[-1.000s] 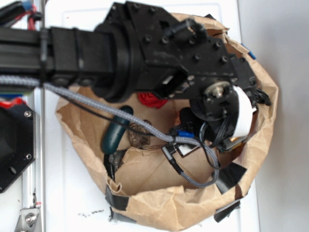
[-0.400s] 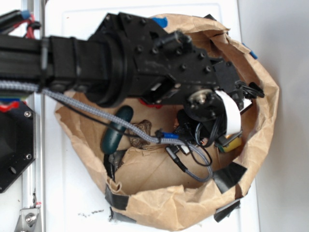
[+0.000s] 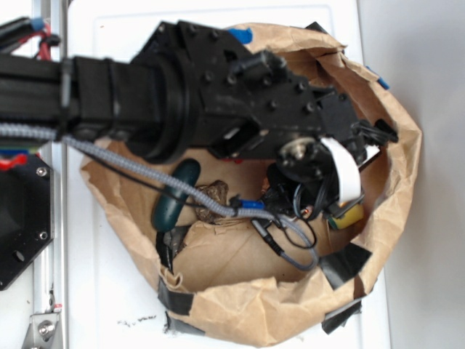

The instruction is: Grab the green sponge.

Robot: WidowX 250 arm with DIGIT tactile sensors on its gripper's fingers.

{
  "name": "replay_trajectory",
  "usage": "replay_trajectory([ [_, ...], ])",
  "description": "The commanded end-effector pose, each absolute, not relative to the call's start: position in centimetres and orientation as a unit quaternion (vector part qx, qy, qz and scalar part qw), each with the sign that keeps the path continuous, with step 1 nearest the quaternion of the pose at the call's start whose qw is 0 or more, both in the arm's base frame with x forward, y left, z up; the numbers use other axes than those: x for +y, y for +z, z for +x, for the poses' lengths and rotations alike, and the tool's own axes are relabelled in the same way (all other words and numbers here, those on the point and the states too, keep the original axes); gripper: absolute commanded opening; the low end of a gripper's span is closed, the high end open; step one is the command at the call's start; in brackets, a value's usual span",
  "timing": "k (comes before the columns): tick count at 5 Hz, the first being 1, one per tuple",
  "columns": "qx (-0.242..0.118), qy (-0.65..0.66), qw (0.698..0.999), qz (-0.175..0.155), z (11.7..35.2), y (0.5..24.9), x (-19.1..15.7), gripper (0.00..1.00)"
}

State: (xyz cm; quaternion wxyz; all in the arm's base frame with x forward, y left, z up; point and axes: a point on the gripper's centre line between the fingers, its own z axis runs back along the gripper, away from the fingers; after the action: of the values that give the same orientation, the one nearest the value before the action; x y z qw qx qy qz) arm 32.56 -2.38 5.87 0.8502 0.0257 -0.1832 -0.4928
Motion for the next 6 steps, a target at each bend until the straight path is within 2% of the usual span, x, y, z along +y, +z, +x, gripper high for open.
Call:
replay_trajectory([
  [1, -0.203, -0.5, 0.841, 0.046, 32.8, 7.0, -3.5, 1.0],
  [2, -0.2, -0.504, 0.839, 0.05, 33.0, 6.5, -3.7, 1.0],
  [3, -0.198, -0.505, 0.839, 0.038, 33.7, 5.7, -3.1, 1.0],
  [6, -0.223, -0.511, 0.829, 0.04, 33.7, 5.9, -3.1, 1.0],
])
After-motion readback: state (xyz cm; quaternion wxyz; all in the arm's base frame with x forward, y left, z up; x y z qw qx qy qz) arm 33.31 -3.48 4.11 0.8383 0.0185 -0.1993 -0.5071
